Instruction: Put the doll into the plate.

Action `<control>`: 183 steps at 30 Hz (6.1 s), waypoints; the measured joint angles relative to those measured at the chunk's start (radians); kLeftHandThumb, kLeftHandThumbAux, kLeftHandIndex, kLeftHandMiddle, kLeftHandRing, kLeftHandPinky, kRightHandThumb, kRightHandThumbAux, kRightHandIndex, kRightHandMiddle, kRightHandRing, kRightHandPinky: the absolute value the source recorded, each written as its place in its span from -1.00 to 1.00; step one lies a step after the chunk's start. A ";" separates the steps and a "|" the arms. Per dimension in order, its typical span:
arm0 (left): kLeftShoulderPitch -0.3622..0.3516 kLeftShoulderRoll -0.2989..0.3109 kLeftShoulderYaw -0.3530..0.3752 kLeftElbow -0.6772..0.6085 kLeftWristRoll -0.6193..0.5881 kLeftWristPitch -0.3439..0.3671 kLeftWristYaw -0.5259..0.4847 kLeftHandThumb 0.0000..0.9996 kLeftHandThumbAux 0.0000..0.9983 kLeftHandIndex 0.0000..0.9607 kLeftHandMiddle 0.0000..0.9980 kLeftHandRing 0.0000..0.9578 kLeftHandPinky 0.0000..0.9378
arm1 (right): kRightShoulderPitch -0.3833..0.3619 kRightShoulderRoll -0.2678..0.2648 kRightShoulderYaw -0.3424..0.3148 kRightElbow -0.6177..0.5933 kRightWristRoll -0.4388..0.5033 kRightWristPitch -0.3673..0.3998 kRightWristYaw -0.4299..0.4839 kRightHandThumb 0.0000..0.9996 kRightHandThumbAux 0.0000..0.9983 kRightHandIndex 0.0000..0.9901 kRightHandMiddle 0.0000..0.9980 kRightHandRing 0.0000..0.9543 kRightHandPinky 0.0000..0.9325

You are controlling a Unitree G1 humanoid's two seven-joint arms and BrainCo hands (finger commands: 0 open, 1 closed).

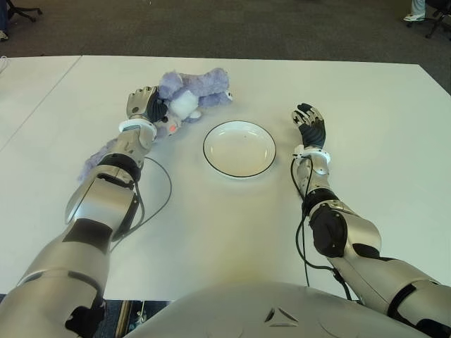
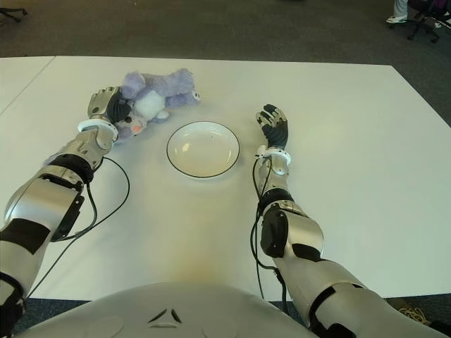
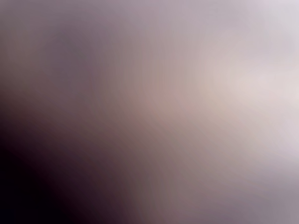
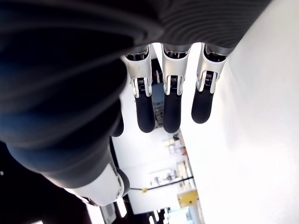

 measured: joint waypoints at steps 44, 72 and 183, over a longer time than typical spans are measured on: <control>-0.077 0.147 -0.124 -0.157 0.144 -0.149 0.282 0.50 0.39 -0.08 0.69 0.74 0.72 | -0.001 -0.001 0.003 0.000 -0.001 0.000 -0.002 -0.12 0.75 -0.45 -0.51 -0.52 -0.52; -0.114 0.143 -0.120 -0.370 0.150 -0.156 0.191 0.50 0.39 -0.08 0.69 0.75 0.72 | -0.001 -0.001 0.012 0.000 -0.003 0.000 -0.015 -0.12 0.74 -0.47 -0.53 -0.55 -0.57; 0.158 -0.102 -0.081 -0.539 0.117 -0.222 -0.040 0.48 0.40 -0.09 1.00 0.93 0.87 | 0.000 -0.003 0.017 0.000 0.003 0.000 -0.017 -0.07 0.74 -0.44 -0.53 -0.54 -0.53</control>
